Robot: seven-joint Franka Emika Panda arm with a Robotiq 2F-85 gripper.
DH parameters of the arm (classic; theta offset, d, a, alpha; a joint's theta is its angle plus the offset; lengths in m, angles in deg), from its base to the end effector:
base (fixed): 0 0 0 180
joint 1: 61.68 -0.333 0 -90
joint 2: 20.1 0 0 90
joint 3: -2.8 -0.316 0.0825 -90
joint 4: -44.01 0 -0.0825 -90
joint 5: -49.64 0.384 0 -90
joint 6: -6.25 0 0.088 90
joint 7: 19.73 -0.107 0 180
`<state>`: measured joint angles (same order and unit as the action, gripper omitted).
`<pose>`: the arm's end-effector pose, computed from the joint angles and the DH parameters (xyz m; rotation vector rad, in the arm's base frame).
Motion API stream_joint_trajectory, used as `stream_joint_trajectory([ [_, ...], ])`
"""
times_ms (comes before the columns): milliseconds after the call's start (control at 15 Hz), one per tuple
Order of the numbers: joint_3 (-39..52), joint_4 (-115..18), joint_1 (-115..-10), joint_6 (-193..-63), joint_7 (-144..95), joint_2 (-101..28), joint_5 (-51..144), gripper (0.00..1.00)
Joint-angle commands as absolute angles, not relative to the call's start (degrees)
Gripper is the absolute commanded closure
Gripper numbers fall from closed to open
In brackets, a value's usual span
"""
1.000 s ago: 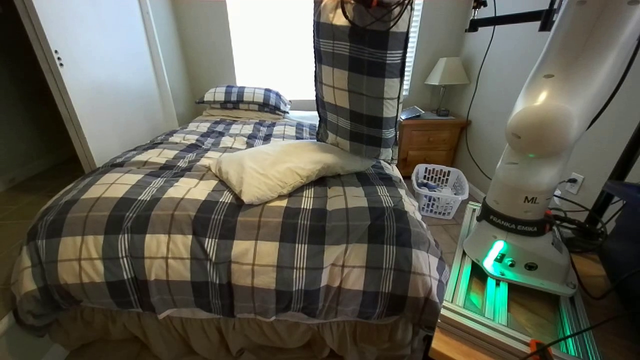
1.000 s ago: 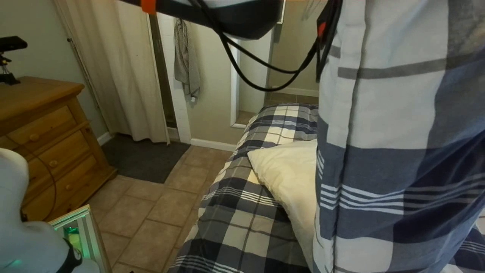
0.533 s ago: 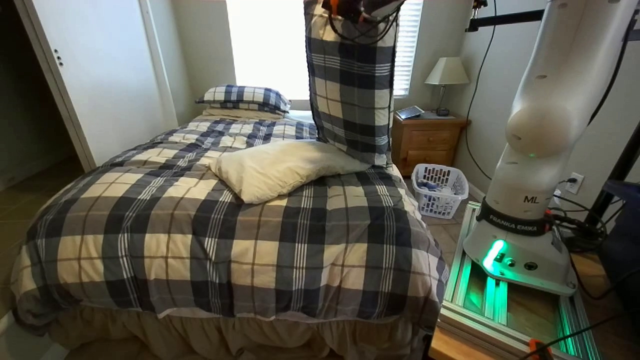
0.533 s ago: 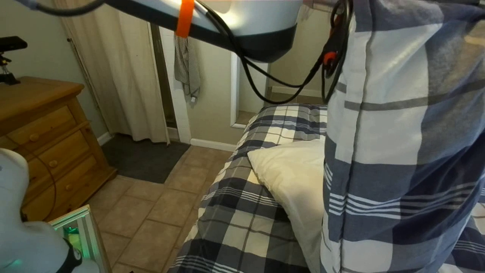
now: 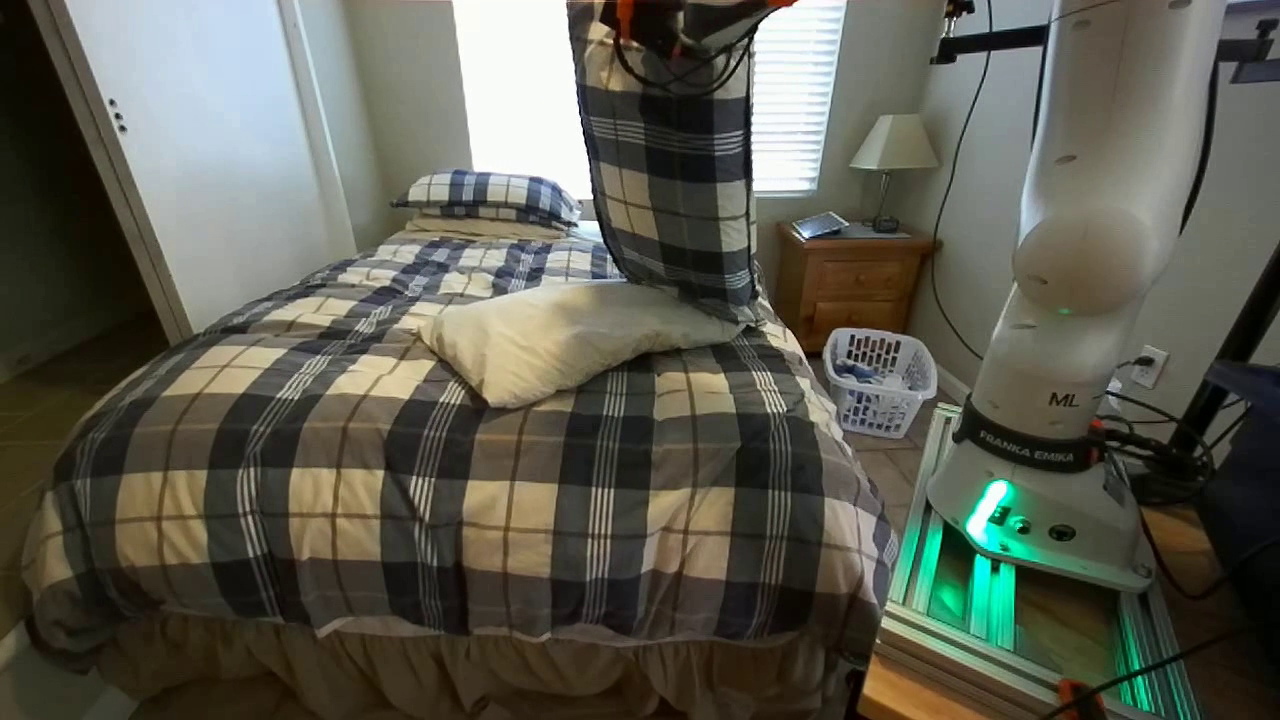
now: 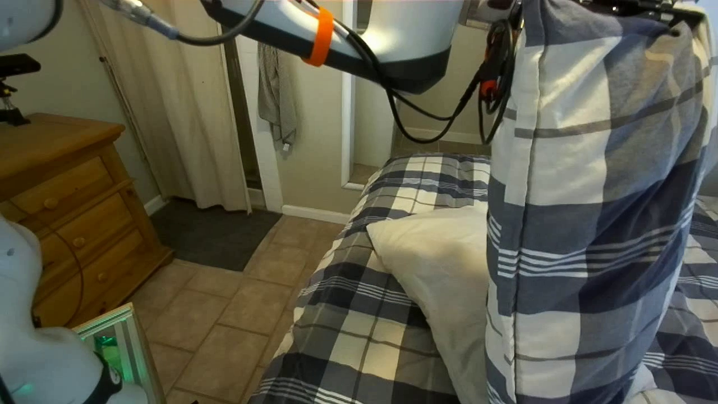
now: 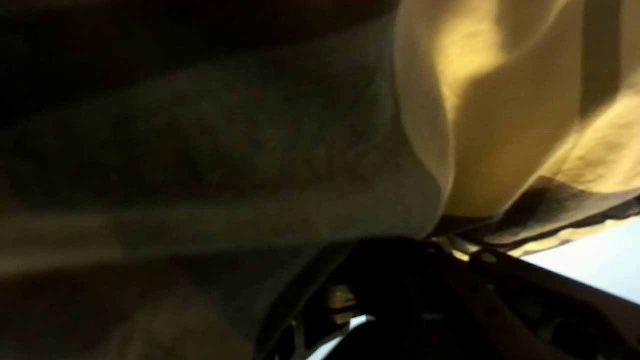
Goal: Push the white pillow backwards, then put the checked pillow on the white pillow
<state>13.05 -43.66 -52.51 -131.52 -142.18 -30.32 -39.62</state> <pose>0.6289 -0.2166 0.6412 1.4731 -1.4317 1.7933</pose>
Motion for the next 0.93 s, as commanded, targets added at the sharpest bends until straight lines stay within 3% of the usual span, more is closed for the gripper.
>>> stream_joint_trajectory([
  [0,12.5,-36.5,-53.3,-131.0,-147.2,-34.8,-43.7,1.0],
  [867,11.0,-34.0,-57.0,-131.9,-158.3,-40.7,-40.5,1.0],
])
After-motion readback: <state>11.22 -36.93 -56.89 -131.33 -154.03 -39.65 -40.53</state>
